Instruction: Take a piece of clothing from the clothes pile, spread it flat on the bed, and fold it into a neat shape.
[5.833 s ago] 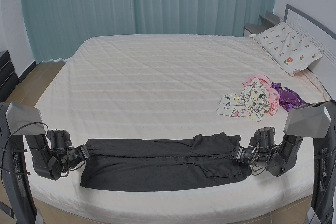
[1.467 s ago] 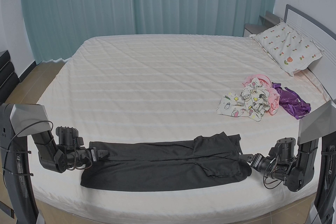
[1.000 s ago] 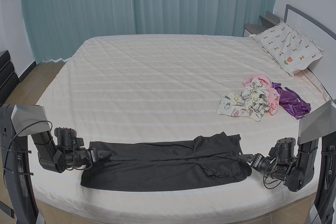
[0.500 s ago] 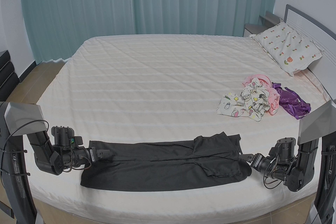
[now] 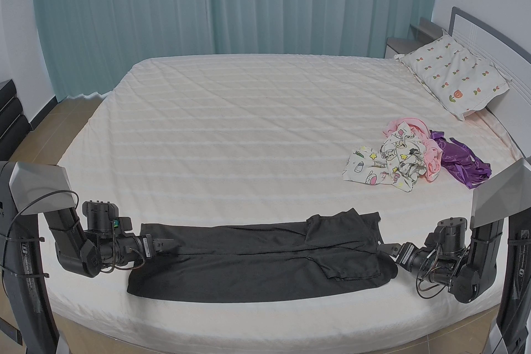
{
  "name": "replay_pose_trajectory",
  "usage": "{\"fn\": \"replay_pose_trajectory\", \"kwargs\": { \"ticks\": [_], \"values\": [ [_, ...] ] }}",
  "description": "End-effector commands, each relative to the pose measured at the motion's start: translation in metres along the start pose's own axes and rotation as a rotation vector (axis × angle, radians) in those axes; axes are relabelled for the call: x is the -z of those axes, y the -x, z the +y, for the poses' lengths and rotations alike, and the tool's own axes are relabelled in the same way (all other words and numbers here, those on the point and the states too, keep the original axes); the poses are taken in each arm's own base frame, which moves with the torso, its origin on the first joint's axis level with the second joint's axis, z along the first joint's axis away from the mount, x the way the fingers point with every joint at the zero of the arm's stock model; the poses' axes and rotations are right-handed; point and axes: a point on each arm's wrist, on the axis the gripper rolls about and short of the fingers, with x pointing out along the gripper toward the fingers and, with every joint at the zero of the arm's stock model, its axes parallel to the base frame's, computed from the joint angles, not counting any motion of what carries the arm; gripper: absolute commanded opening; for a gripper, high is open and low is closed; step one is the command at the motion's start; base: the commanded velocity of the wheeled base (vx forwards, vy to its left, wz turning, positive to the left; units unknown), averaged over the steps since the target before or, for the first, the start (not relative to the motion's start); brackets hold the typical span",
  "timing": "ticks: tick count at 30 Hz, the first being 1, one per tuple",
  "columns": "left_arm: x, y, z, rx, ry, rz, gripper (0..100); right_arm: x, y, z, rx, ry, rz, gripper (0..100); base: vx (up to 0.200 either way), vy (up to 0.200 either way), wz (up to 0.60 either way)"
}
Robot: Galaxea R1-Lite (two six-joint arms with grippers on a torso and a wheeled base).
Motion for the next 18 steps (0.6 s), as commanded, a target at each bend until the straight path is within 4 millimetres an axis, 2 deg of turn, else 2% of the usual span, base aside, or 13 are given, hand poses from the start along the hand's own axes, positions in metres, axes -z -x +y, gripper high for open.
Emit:
{"fn": "replay_pose_trajectory", "kwargs": {
  "ticks": [1, 6, 18],
  "values": [
    [0.006, -0.007, 0.007, -0.010, 0.005, 0.019, 100, 0.001, 0.000, 0.000, 0.001, 0.000, 0.003, 100, 0.000, 0.000, 0.00],
    [0.009, -0.018, 0.017, -0.024, -0.014, 0.030, 100, 0.000, 0.000, 0.000, 0.000, 0.000, 0.002, 100, 0.000, 0.000, 0.00],
    [0.011, -0.015, 0.014, 0.000, -0.015, 0.032, 100, 0.000, 0.000, 0.001, -0.009, 0.002, -0.008, 100, 0.000, 0.000, 0.00]
  ]
}}
